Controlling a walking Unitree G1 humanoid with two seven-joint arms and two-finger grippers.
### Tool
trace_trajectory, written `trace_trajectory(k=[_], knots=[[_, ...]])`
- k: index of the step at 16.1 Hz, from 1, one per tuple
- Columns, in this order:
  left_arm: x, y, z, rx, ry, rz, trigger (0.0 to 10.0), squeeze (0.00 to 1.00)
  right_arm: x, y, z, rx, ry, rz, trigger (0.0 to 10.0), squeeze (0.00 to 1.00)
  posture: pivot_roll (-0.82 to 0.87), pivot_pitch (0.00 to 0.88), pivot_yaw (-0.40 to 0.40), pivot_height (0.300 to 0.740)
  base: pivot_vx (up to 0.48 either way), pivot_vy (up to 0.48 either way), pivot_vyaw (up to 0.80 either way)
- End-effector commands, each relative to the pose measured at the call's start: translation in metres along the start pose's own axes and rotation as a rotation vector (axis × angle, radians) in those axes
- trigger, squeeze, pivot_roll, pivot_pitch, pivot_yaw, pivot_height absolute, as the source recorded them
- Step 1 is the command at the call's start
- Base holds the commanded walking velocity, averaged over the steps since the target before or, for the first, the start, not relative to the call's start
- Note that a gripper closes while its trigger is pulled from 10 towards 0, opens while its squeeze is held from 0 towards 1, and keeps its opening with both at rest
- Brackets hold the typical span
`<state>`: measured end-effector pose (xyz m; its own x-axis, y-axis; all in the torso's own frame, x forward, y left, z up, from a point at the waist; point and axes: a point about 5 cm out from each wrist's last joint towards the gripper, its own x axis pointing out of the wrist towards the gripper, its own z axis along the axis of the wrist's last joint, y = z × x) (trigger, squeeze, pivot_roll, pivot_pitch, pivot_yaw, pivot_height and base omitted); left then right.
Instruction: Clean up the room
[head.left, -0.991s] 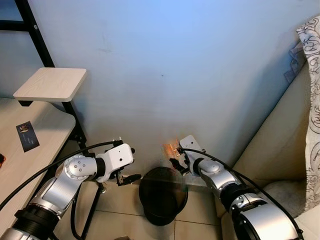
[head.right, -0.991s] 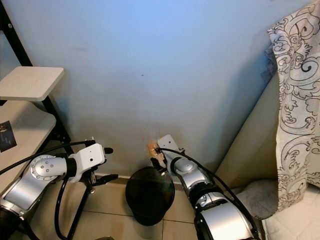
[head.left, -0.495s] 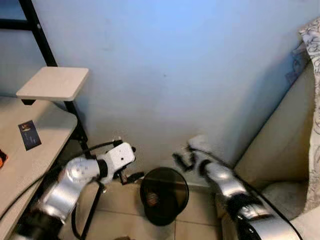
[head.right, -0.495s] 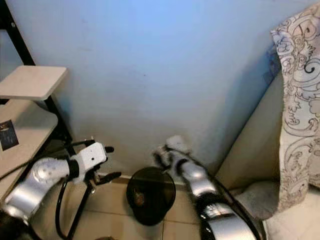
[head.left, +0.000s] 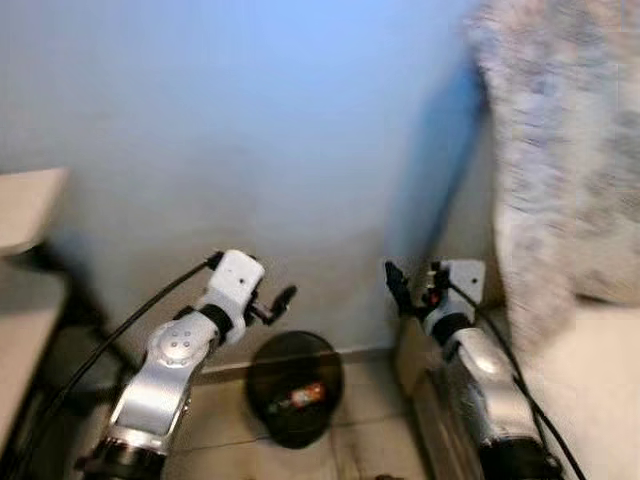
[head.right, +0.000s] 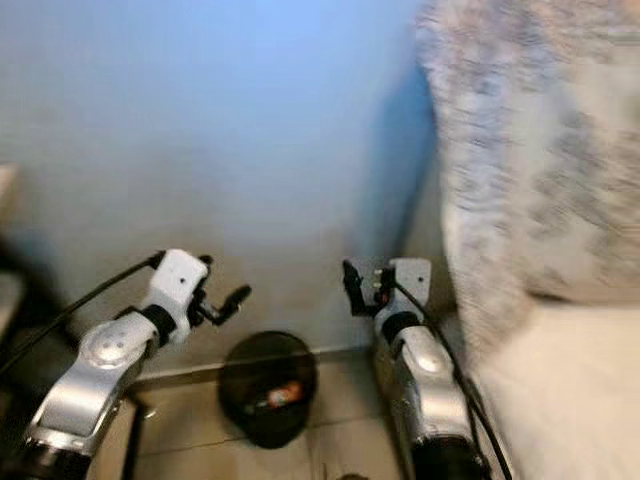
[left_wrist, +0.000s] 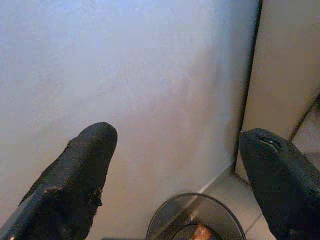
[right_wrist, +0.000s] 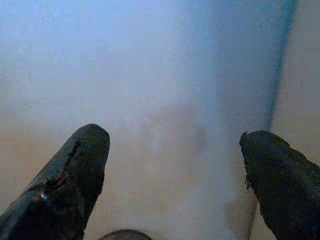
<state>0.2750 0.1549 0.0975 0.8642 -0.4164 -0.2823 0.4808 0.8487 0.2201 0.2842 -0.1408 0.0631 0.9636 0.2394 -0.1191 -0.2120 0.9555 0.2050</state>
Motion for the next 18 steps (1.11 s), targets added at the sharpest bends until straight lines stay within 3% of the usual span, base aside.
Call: trace_trajectory(k=[1,4,5,8,11,18], knots=[[-0.006,0.007,-0.004,0.006,0.027,0.044,10.0,0.09,-0.004,0.008,0.002,0.026,0.011,0.066,10.0,1.0,-0.05,0.0,0.057,0.74,0.0,0.0,-0.8],[-0.01,0.011,-0.005,-0.015,0.03,0.101,10.0,0.09,-0.011,0.009,0.004,0.017,0.048,0.175,10.0,1.0,-0.03,0.0,0.021,0.74,0.0,0.0,-0.8],[-0.009,0.011,-0.005,-0.013,0.033,0.103,10.0,0.09,-0.015,0.011,0.003,-0.031,0.083,0.256,10.0,1.0,-0.05,0.0,0.033,0.74,0.0,0.0,-0.8],[-0.003,0.005,0.003,0.023,0.012,0.06,10.0,0.08,-0.02,0.004,0.008,-0.044,0.121,0.329,10.0,1.0,-0.03,0.0,0.028,0.74,0.0,0.0,-0.8],[0.0,0.009,0.003,0.022,0.012,0.077,10.0,0.09,-0.021,0.012,0.01,-0.04,0.108,0.394,10.0,1.0,-0.03,0.0,0.033,0.74,0.0,0.0,-0.8],[0.002,0.01,0.005,0.02,0.003,0.075,10.0,0.08,-0.017,0.015,0.009,0.047,0.144,0.343,10.0,1.0,-0.03,0.0,0.024,0.74,0.0,0.0,-0.79]])
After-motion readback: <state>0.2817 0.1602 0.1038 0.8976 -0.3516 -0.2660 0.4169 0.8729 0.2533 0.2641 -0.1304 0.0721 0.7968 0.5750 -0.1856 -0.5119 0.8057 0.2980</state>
